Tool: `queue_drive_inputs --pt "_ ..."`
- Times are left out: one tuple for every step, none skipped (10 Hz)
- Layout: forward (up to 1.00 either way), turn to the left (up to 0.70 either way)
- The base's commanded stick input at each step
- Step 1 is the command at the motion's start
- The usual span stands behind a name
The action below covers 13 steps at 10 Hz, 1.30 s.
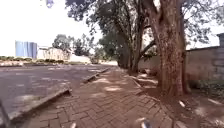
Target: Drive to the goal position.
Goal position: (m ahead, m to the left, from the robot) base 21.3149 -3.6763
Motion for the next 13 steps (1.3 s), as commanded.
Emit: queue_drive_inputs --pt "0.5 0.0" --pt "0.5 0.0" --pt "0.5 0.0" --pt "0.5 0.0" --pt "0.5 -0.21" --pt "0.5 -0.45" --pt "0.5 -0.5" --pt "0.5 -0.5" --pt "0.5 -0.35" --pt "0.5 -0.12" --pt "0.5 0.0" --pt "0.5 0.0" --pt "0.5 0.0"
